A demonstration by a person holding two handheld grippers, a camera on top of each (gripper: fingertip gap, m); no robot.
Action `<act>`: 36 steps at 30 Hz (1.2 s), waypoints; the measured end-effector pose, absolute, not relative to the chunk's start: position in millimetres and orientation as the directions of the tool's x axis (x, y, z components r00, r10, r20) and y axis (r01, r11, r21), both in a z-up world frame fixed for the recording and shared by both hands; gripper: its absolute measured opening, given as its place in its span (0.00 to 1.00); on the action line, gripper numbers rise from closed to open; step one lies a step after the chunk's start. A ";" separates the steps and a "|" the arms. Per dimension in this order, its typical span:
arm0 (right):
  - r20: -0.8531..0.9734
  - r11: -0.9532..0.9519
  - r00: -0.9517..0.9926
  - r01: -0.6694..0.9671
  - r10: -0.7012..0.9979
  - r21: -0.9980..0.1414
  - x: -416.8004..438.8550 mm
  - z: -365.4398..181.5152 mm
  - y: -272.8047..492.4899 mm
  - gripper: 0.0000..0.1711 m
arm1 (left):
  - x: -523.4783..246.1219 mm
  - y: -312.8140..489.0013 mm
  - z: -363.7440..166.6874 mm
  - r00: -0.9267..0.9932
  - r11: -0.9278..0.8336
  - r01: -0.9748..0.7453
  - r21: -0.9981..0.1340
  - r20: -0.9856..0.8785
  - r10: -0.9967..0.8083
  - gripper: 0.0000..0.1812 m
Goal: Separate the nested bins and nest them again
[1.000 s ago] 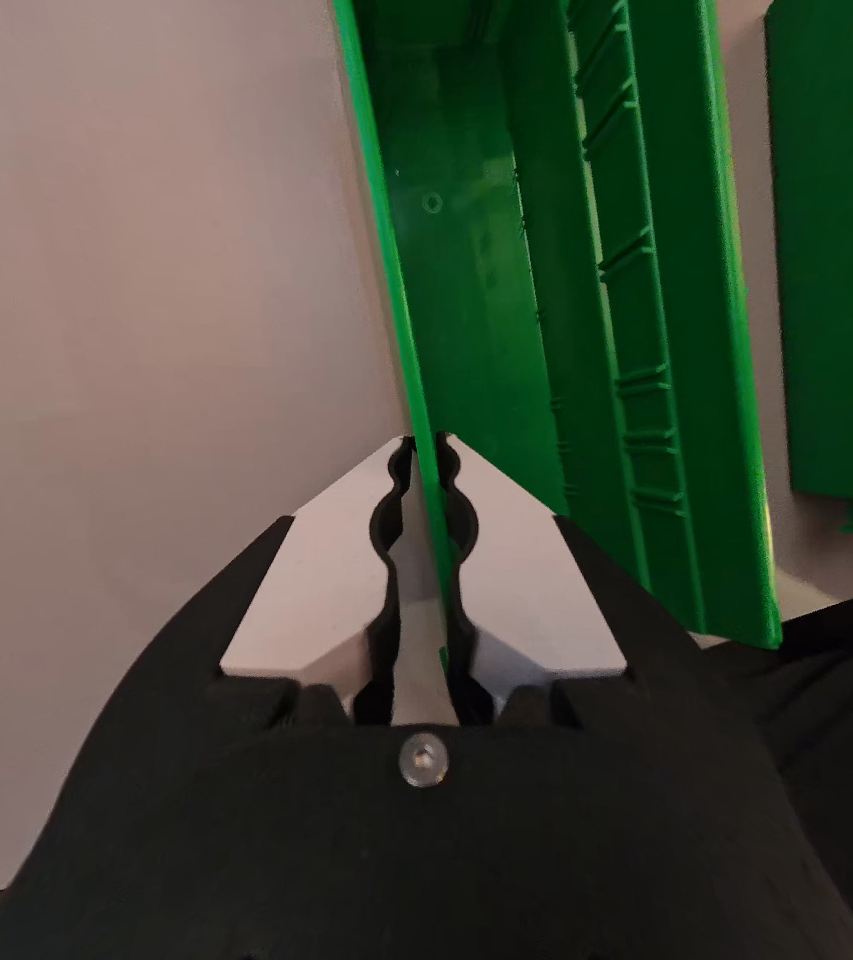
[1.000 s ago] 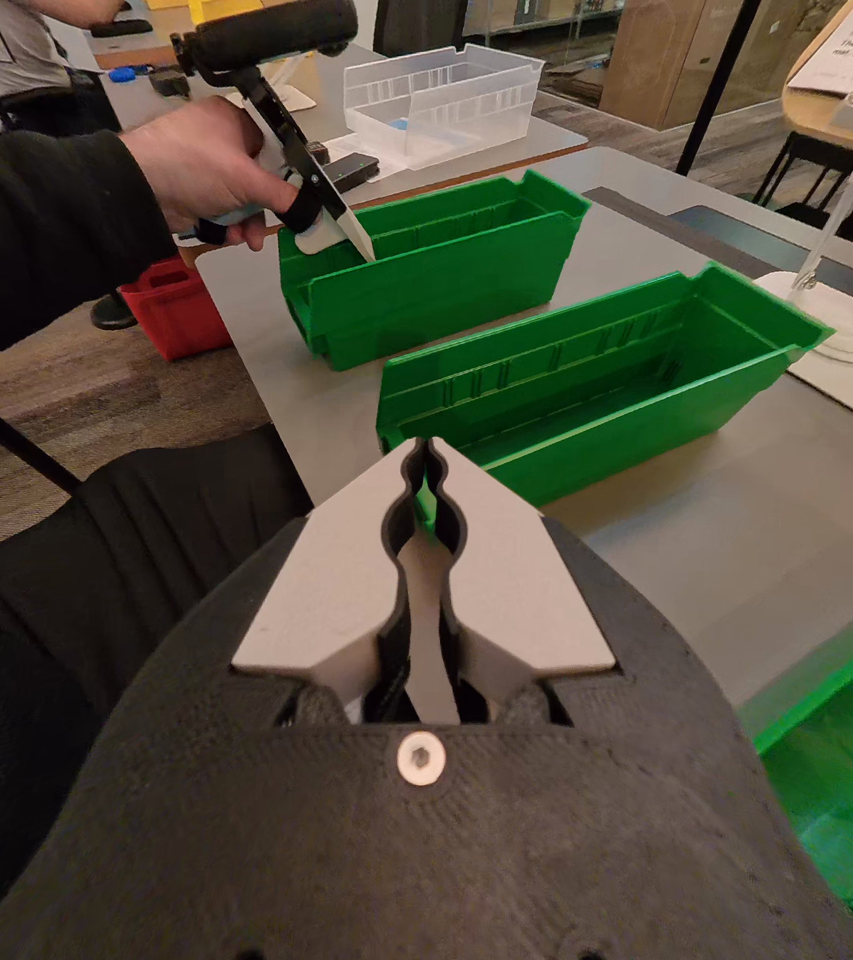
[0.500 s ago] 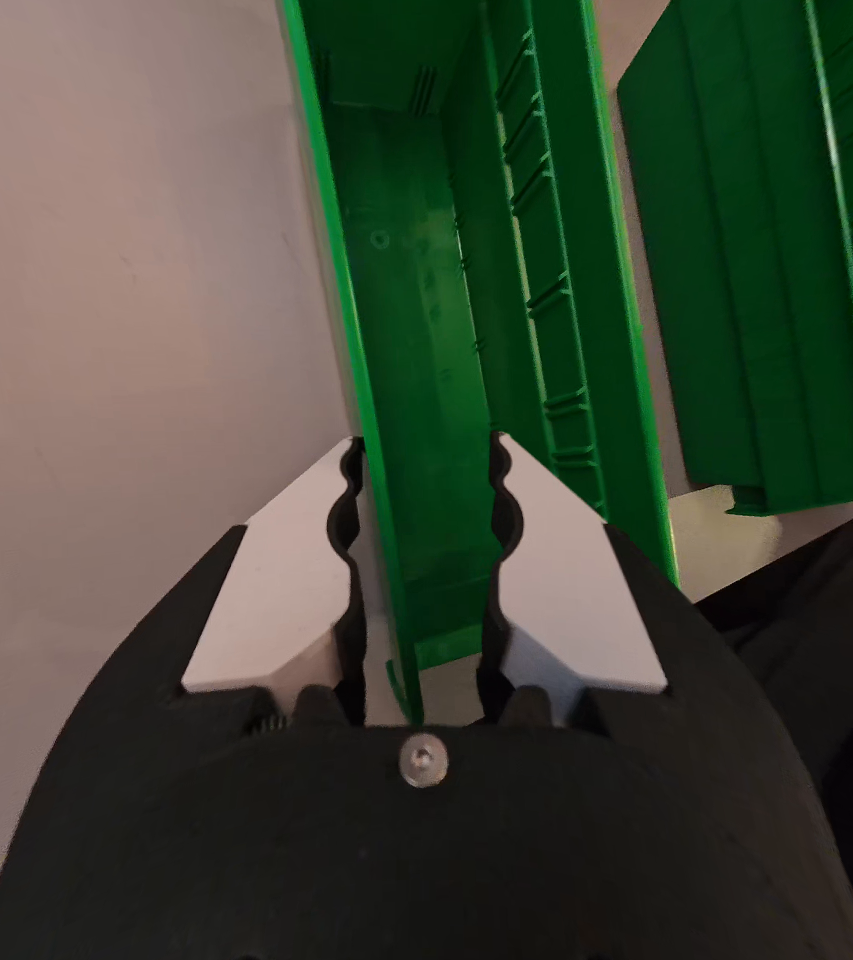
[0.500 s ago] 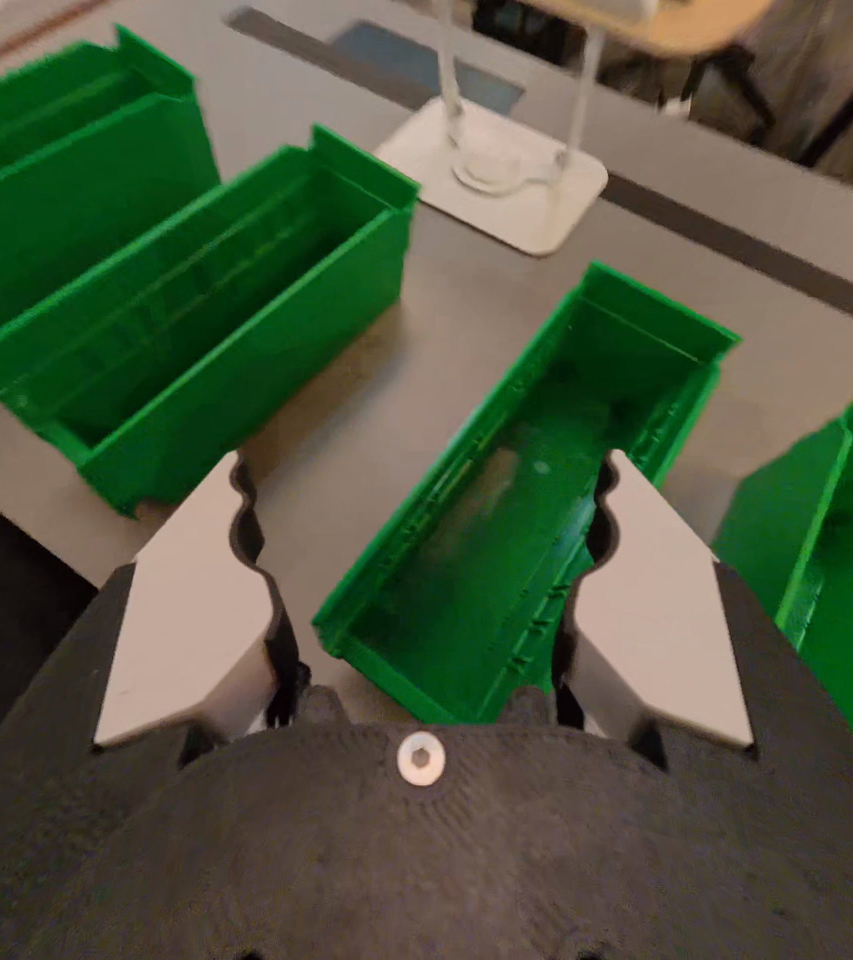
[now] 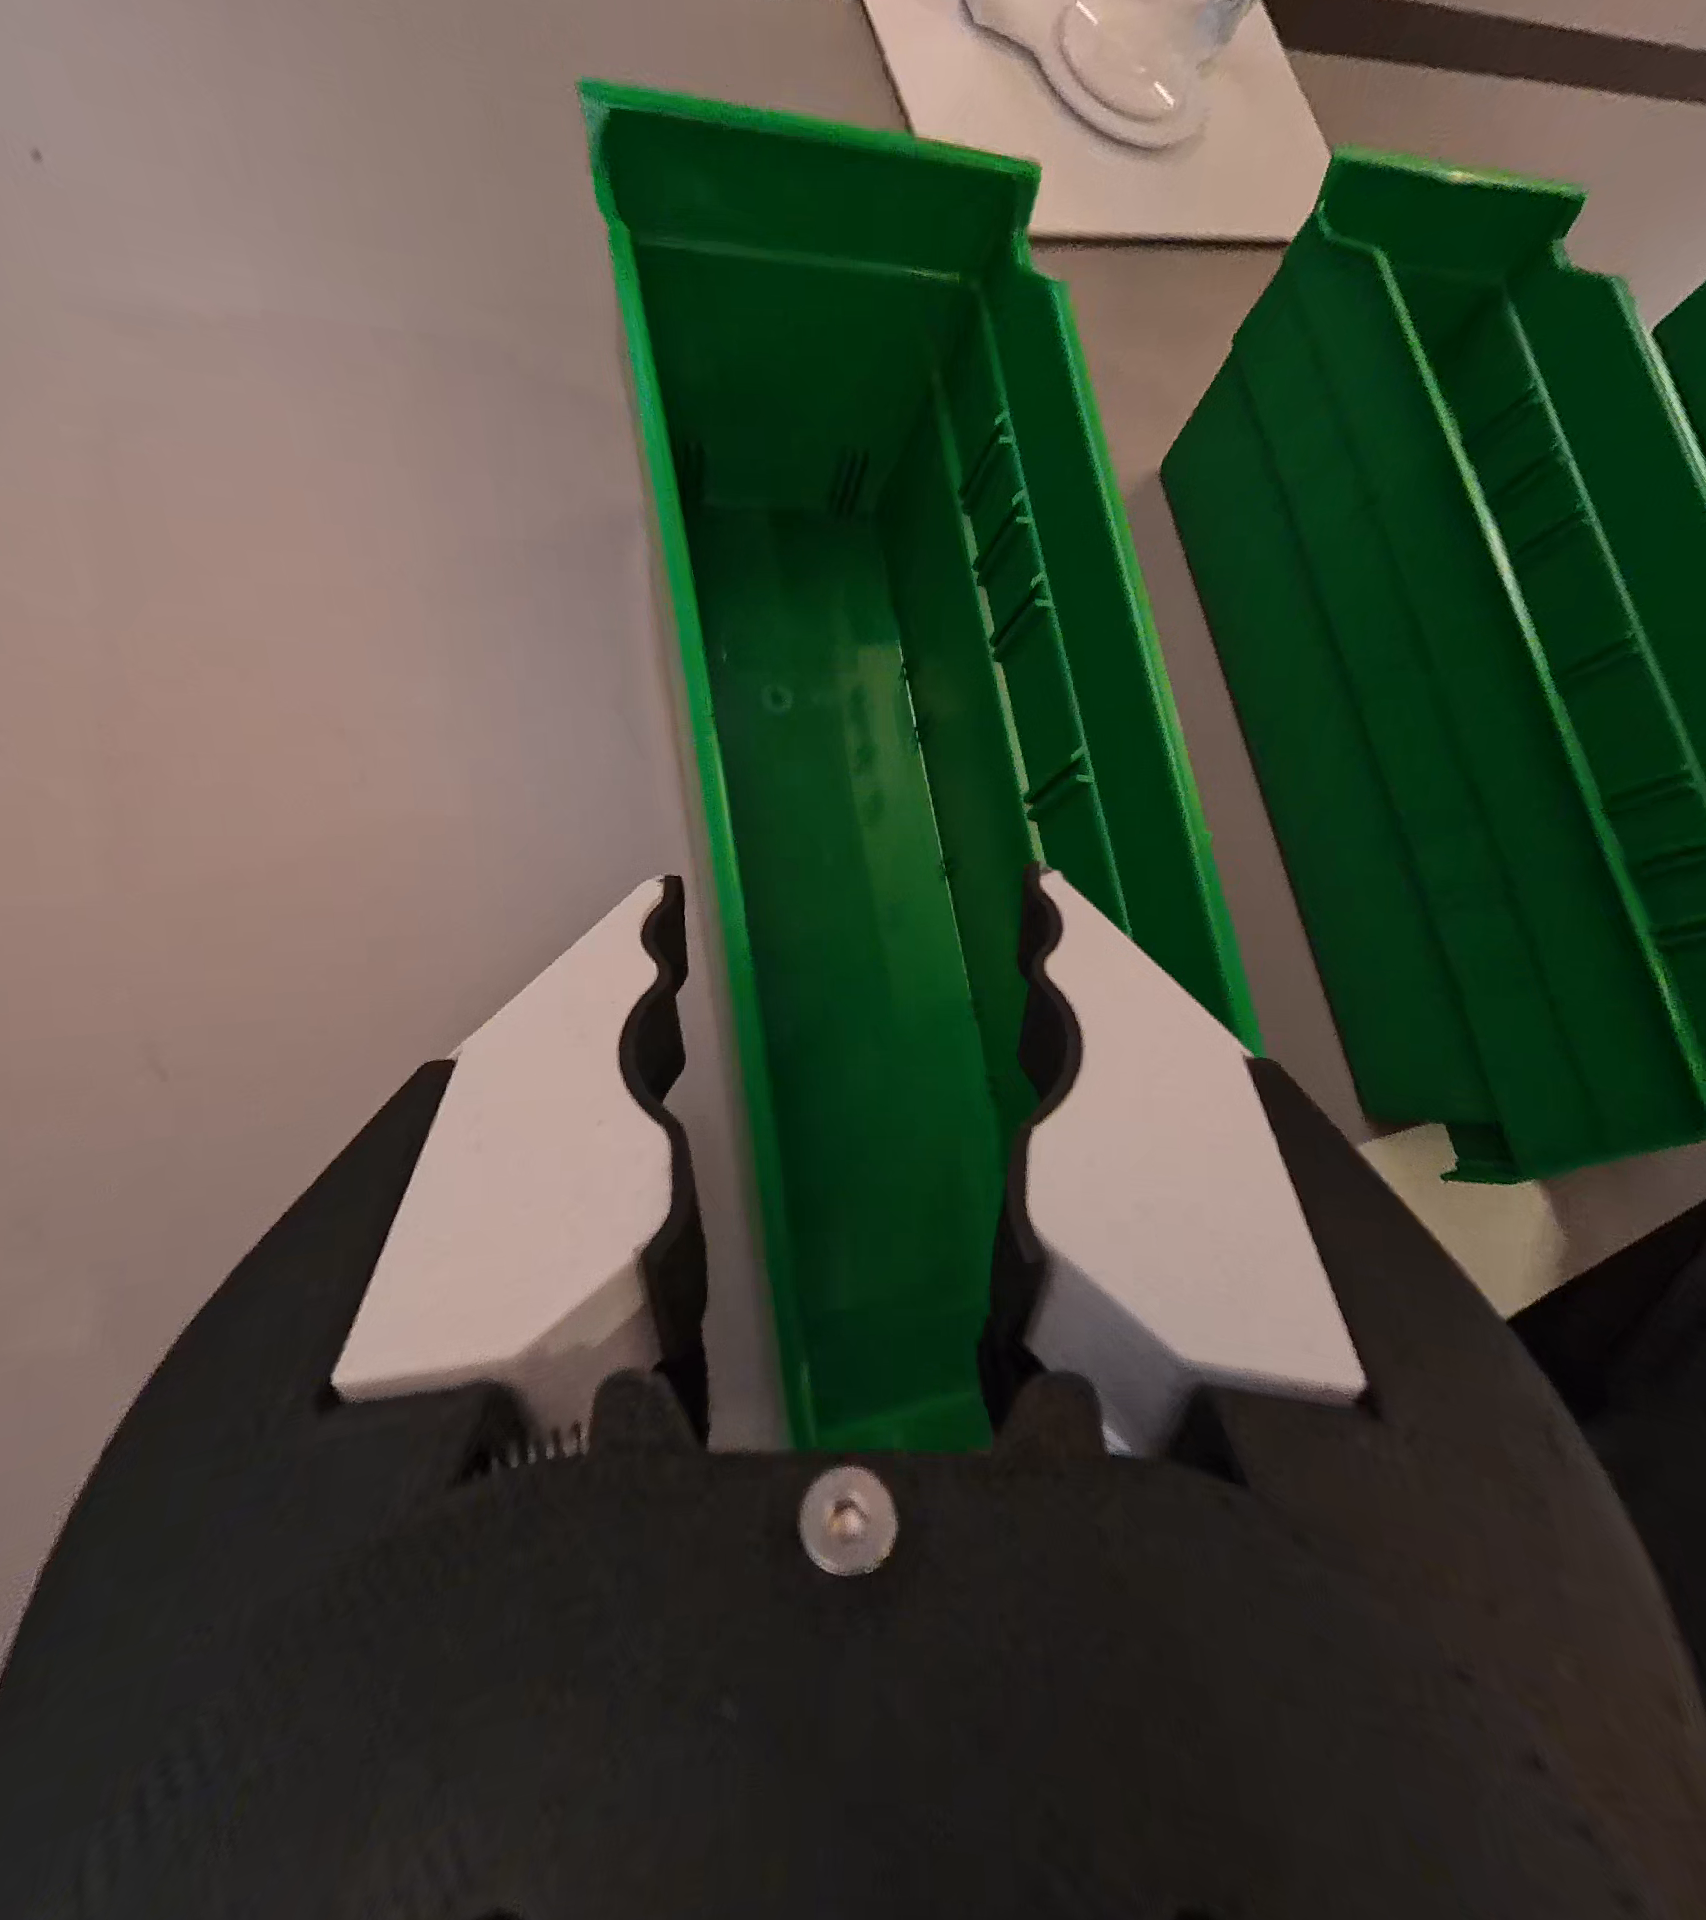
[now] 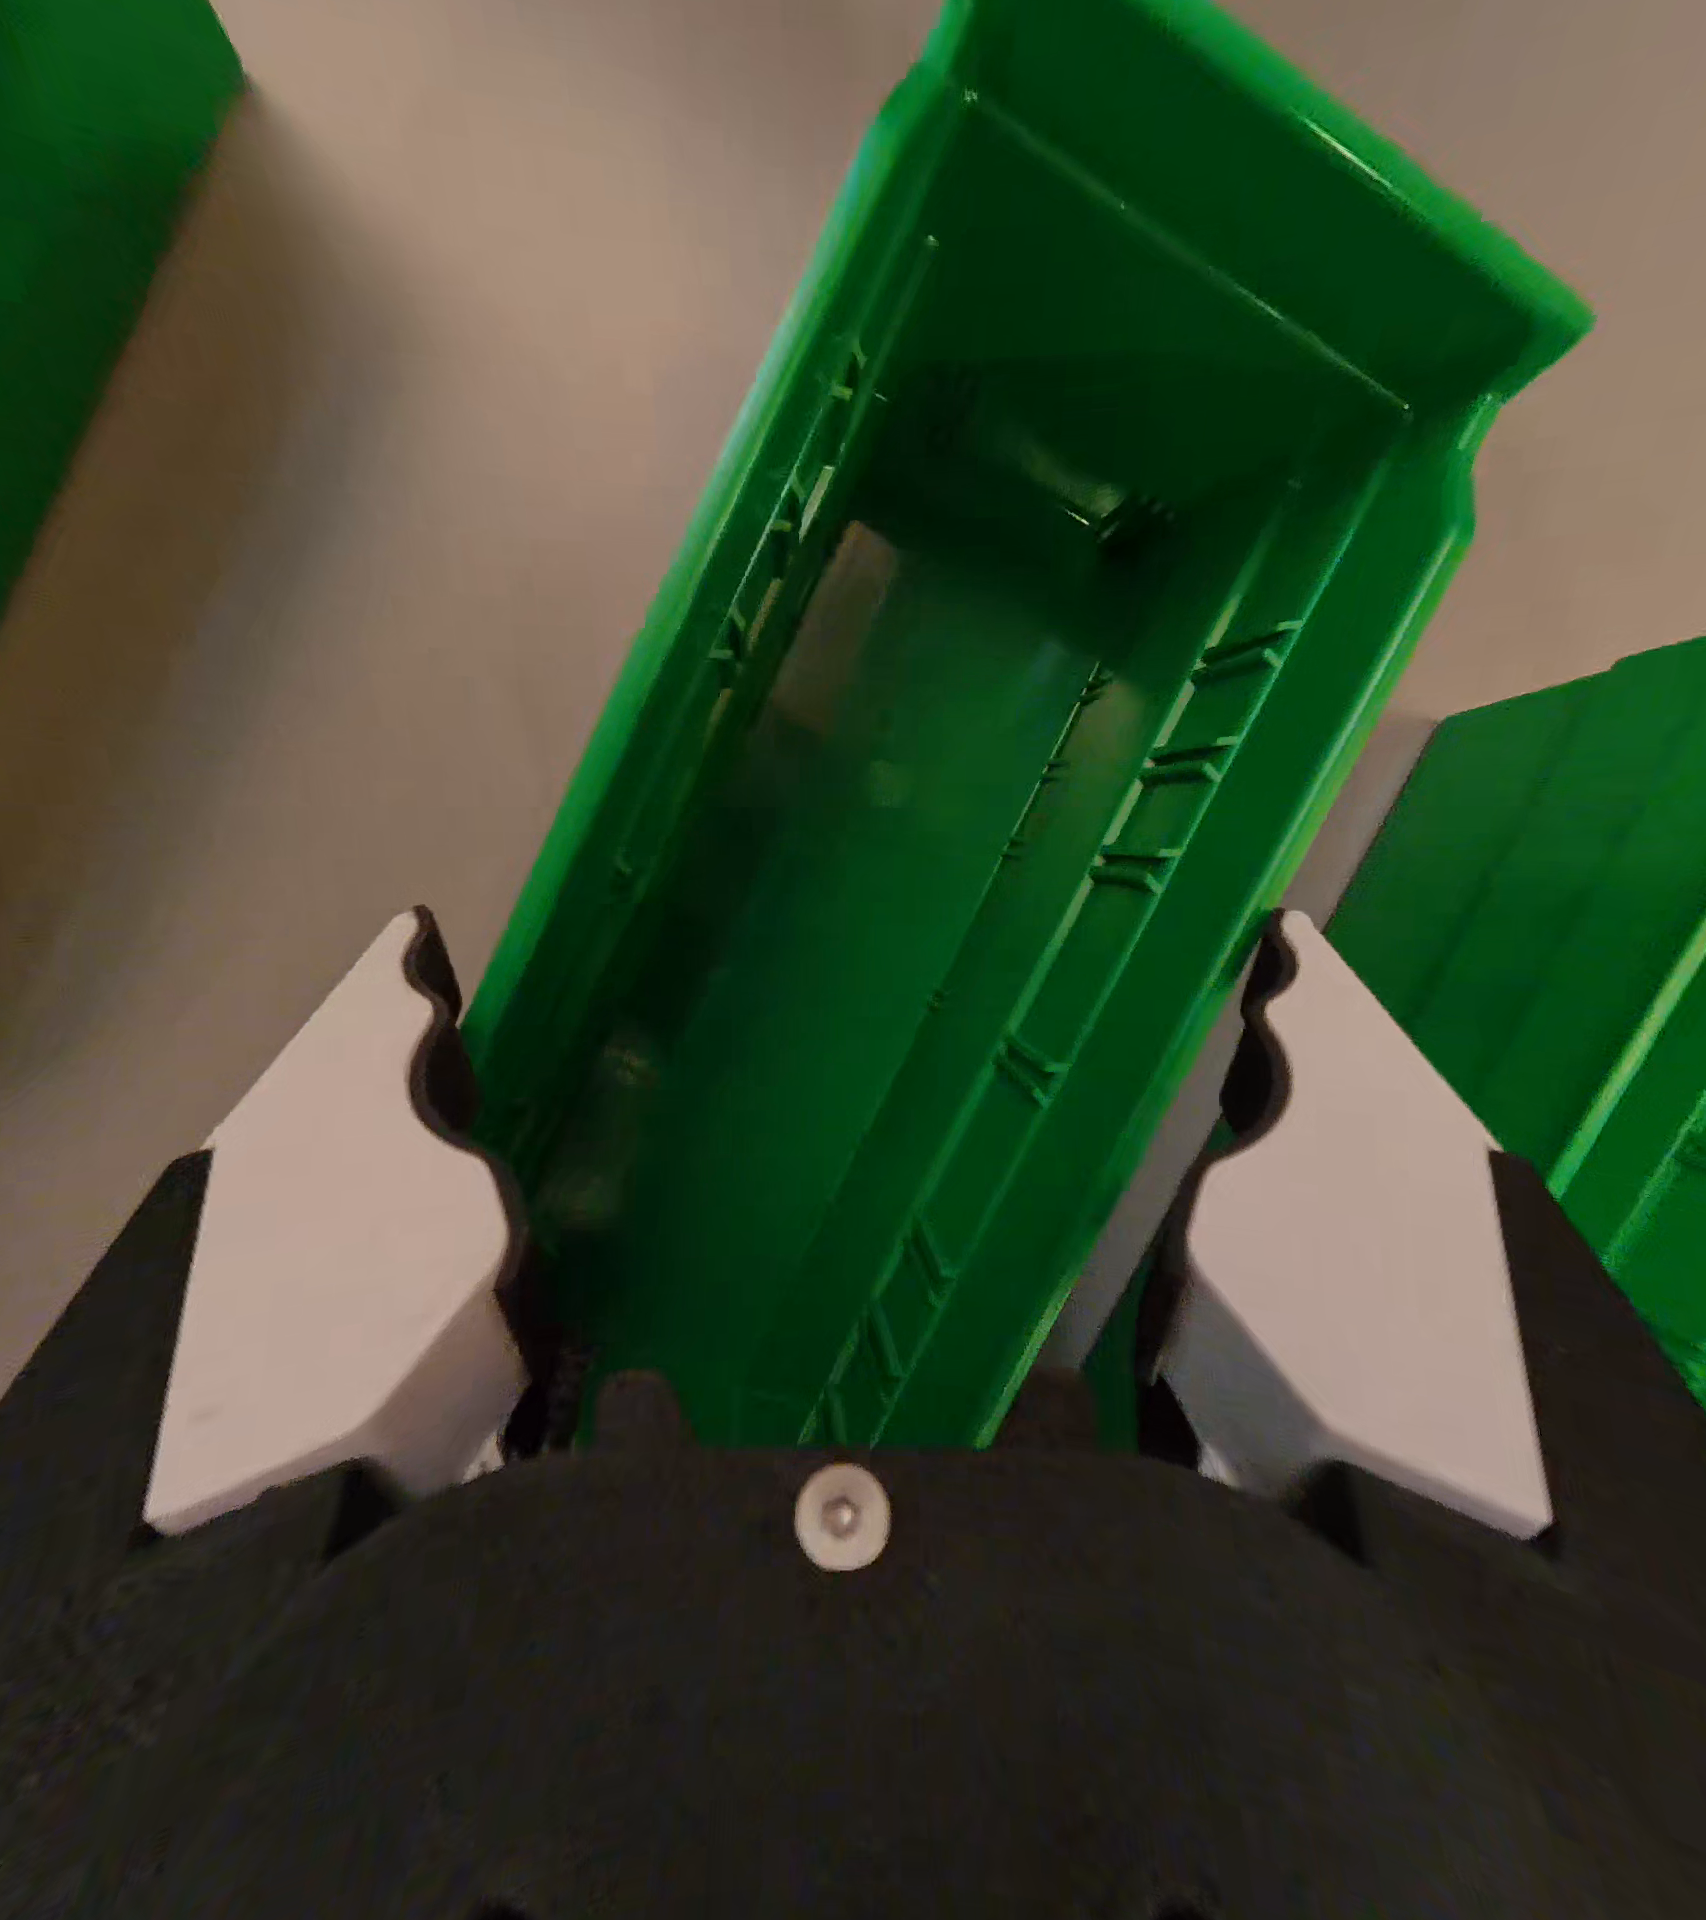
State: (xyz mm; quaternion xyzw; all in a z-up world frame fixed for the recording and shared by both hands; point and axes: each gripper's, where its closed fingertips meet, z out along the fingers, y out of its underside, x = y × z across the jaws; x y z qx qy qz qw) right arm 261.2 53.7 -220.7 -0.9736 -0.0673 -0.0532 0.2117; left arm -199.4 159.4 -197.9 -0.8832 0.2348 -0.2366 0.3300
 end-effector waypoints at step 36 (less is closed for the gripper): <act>0.129 -0.932 0.985 0.153 0.117 -0.328 264.9 -230.1 53.4 0.82 | -199.2 159.0 -181.1 0.713 -0.673 -0.221 -0.706 0.354 -0.606 0.47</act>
